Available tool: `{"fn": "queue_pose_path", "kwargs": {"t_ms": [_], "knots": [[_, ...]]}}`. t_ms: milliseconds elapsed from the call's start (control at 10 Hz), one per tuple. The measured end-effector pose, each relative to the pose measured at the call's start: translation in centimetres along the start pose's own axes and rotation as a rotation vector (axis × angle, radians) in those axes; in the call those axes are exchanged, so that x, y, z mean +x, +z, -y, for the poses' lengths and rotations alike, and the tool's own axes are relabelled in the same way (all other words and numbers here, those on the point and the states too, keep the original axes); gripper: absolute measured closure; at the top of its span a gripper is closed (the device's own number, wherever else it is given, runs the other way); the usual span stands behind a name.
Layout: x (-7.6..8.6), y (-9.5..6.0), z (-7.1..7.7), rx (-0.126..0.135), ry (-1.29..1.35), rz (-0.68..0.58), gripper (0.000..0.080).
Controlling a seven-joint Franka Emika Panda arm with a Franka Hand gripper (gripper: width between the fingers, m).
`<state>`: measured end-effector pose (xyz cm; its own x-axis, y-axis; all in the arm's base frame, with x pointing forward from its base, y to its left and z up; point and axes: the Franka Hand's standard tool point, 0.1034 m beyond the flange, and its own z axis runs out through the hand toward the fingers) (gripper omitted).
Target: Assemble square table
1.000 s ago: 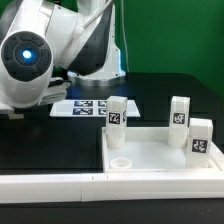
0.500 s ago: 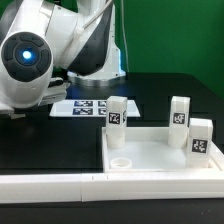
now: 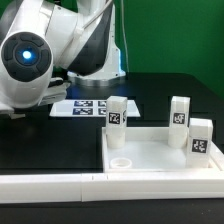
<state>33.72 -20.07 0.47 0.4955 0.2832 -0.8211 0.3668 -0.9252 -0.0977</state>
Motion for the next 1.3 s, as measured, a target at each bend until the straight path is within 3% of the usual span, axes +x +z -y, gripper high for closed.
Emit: {"fn": "queue_pose_path", "kwargs": {"t_ms": [100, 400, 500, 700, 800, 900, 1000, 1100, 1300], "knots": [[-0.2, -1.5, 0.2, 0.006, -0.002, 0.010, 0.0511], [-1.6, -9.6, 1.7, -0.007, -0.003, -0.060, 0.0509], [-2.5, -9.8, 1.8, -0.004, -0.014, -0.078, 0.0509], [-1.6, -10.2, 1.4, -0.011, -0.011, -0.170, 0.0509], [-1.6, -11.8, 1.9, 0.028, 0.016, -0.241, 0.0509], [-1.5, -15.2, 2.8, 0.045, 0.049, -0.326, 0.0509], [-2.0, -18.3, 2.8, 0.022, 0.051, -0.410, 0.0509], [-2.7, -19.5, 2.5, 0.007, 0.057, -0.469, 0.0509], [-2.6, -19.2, 2.0, -0.012, 0.063, -0.564, 0.0509]]}}
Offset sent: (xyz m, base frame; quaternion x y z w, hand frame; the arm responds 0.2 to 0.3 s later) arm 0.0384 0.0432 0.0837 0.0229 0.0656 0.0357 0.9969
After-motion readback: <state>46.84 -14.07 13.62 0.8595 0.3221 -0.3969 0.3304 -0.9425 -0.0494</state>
